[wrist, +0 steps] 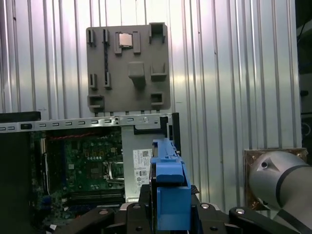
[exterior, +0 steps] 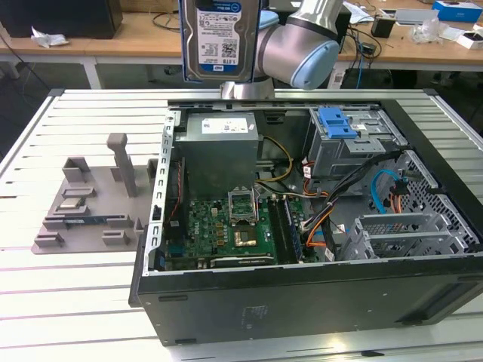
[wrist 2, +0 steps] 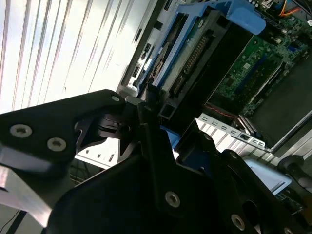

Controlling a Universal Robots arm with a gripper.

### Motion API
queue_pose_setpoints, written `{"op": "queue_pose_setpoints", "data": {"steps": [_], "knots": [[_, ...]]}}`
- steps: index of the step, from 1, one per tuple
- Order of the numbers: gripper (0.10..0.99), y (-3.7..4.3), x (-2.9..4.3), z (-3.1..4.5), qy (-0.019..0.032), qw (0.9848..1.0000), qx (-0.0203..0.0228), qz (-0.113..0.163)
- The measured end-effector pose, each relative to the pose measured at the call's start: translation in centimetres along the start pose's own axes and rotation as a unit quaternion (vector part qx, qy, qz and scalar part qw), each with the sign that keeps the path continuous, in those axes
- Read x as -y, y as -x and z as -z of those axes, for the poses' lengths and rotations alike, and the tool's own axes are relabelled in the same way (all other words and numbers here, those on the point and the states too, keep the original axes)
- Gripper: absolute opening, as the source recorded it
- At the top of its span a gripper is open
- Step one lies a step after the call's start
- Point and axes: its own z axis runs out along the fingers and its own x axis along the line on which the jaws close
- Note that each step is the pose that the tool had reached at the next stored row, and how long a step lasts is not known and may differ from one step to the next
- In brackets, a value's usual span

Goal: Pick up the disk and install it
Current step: 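Pick up the disk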

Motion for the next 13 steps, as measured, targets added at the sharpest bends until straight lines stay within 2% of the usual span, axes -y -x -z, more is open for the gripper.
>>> {"op": "queue_pose_setpoints", "data": {"steps": [2,5,13], "knots": [[0.373,-0.45,0.04,0.00,0.0000,1.0000,0.0000,0.000],[0.373,-1.72,0.16,0.01,0.0000,1.0000,0.0000,0.000],[0.373,-3.42,0.30,0.01,0.0001,1.0000,0.0000,0.000]]}}
